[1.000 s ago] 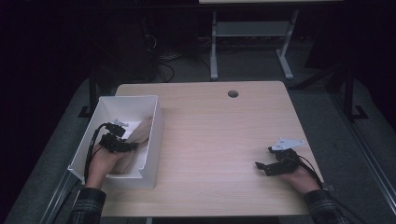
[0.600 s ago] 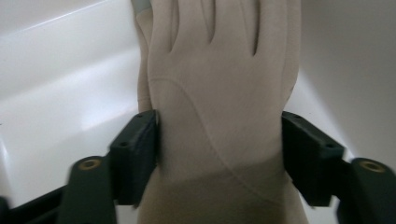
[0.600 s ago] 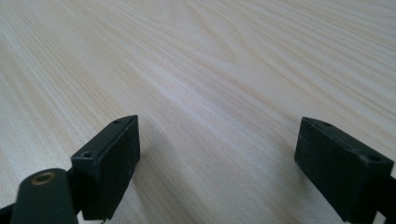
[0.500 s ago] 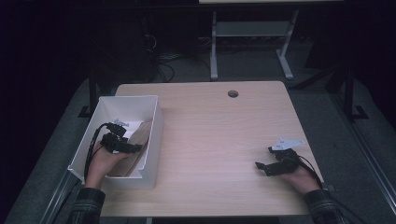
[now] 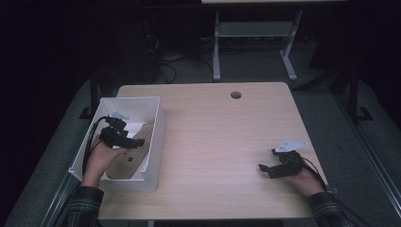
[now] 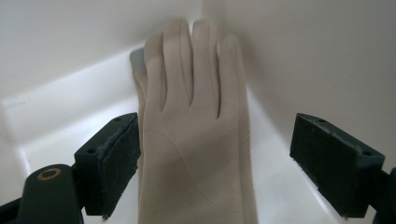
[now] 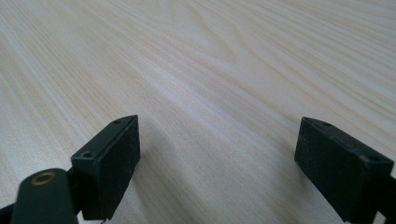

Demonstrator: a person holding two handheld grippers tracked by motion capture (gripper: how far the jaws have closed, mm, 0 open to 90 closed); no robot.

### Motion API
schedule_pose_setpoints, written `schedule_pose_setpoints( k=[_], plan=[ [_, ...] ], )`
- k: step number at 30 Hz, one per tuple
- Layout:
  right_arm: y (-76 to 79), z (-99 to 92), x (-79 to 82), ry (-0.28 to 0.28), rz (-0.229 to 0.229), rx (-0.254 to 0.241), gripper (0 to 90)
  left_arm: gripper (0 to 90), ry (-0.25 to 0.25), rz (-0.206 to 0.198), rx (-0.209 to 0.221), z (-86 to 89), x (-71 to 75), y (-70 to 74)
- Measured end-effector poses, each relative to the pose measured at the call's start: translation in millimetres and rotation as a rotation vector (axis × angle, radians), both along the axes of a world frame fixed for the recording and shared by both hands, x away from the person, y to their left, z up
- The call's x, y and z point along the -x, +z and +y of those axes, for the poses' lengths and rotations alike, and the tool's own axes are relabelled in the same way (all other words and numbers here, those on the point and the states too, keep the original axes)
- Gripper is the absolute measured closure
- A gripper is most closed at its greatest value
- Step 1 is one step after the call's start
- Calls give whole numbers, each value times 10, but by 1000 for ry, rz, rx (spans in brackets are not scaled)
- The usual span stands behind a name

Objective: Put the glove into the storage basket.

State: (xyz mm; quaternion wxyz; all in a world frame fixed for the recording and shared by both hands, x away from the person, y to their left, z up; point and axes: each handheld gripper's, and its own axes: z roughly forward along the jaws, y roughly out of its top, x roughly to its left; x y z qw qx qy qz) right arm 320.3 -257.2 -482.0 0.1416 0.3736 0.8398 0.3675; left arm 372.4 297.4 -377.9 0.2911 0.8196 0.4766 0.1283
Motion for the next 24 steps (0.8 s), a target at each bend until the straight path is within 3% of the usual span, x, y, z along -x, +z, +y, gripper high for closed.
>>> schedule_pose_setpoints(
  k=[13,24],
  plan=[
    [0,0,0,1,0,0,135,157,-40,-50,26,-193,3,500],
    [0,-1,0,1,-1,0,135,157,-94,-88,54,-541,15,788]
  ],
)
